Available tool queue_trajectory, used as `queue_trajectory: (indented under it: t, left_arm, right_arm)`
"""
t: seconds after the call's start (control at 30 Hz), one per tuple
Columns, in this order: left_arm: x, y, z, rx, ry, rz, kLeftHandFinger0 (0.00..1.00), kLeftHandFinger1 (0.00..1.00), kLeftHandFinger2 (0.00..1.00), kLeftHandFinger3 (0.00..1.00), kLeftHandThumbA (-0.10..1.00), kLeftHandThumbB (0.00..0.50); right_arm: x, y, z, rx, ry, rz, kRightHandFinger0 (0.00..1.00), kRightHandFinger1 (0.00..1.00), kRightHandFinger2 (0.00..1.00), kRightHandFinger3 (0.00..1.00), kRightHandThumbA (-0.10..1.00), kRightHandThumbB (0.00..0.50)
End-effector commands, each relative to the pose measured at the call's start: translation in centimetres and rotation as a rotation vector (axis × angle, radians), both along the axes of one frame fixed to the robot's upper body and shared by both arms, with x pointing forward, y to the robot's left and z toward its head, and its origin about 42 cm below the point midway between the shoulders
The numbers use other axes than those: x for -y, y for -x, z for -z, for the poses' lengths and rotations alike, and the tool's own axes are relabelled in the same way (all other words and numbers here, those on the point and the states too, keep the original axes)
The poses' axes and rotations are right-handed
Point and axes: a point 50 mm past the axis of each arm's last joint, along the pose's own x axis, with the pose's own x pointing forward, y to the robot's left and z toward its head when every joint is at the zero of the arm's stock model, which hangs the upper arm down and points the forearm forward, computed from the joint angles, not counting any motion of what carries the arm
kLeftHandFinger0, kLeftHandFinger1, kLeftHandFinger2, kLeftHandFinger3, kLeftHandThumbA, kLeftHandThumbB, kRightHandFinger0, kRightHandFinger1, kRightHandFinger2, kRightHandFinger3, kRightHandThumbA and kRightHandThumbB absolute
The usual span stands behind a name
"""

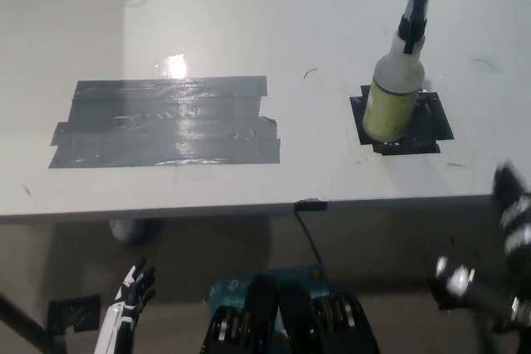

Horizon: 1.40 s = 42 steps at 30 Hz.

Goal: A spray bottle is kept on the black marked spot on the table infront of the robot and the robot extends its right arm to pick it up and hands it to a person

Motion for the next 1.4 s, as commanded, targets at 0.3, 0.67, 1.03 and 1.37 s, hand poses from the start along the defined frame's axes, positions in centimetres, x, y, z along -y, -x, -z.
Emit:
queue_trajectory:
  t: [0.3, 0.67, 1.03, 1.37]
  left_arm:
    - [-0.1, -0.6, -1.0, 0.075, -0.011, -0.007, 1.00, 1.00, 1.00, 1.00, 1.00, 0.330]
    - [-0.1, -0.8, -1.0, 0.071, -0.025, 0.006, 1.00, 1.00, 1.00, 1.00, 1.00, 0.357]
    - [0.1, -1.1, -1.2, 0.082, -0.038, 0.009, 1.00, 1.00, 1.00, 1.00, 1.00, 0.350]
    - [0.1, -1.4, -1.8, 0.109, -0.058, 0.019, 1.00, 1.00, 1.00, 1.00, 1.00, 0.321]
  right_arm:
    - [0.6, -13.3, -4.0, -0.107, 0.044, 0.056, 1.00, 1.00, 1.00, 1.00, 0.93, 0.285]
    - [-1.1, -20.7, -4.4, -0.232, 0.052, 0.056, 1.00, 1.00, 1.00, 1.00, 1.00, 0.393]
    - [-3.4, -24.7, -4.7, -0.248, 0.102, 0.053, 1.00, 1.00, 1.00, 1.00, 0.92, 0.353]
    - [-3.6, -26.8, -1.3, -0.386, 0.103, 0.064, 1.00, 1.00, 1.00, 1.00, 0.91, 0.390]
